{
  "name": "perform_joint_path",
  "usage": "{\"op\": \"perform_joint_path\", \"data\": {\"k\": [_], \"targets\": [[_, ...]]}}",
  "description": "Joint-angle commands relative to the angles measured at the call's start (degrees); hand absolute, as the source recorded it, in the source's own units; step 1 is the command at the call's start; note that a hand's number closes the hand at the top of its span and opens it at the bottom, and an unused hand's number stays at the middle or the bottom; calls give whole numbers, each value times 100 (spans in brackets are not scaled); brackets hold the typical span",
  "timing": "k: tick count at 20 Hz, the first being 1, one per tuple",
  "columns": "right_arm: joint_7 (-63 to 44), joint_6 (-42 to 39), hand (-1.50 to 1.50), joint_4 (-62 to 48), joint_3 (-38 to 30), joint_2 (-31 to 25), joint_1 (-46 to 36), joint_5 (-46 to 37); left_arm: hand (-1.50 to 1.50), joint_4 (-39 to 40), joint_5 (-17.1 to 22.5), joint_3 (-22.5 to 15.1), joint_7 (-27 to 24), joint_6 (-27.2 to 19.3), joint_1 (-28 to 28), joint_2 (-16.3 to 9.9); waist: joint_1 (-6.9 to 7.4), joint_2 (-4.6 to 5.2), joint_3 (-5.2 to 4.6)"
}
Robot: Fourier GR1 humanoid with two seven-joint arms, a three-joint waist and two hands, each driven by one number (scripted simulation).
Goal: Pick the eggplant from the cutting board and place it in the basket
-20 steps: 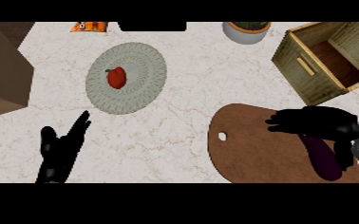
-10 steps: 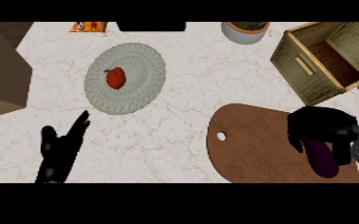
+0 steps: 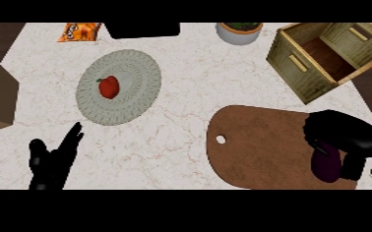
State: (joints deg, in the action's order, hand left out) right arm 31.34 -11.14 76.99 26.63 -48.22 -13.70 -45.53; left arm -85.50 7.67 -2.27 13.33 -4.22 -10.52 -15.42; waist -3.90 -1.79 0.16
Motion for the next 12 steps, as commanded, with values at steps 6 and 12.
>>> {"op": "perform_joint_path", "data": {"k": [6,12], "targets": [[-2081,174,150,2685,-938,164,1456,783,0,365,-16,74,128,-88,-56,90,-136,82,-38],[-2230,-25,150,3241,-1969,1475,1650,3544,0,53,121,149,140,38,-356,-12,-185,81,-35]]}}
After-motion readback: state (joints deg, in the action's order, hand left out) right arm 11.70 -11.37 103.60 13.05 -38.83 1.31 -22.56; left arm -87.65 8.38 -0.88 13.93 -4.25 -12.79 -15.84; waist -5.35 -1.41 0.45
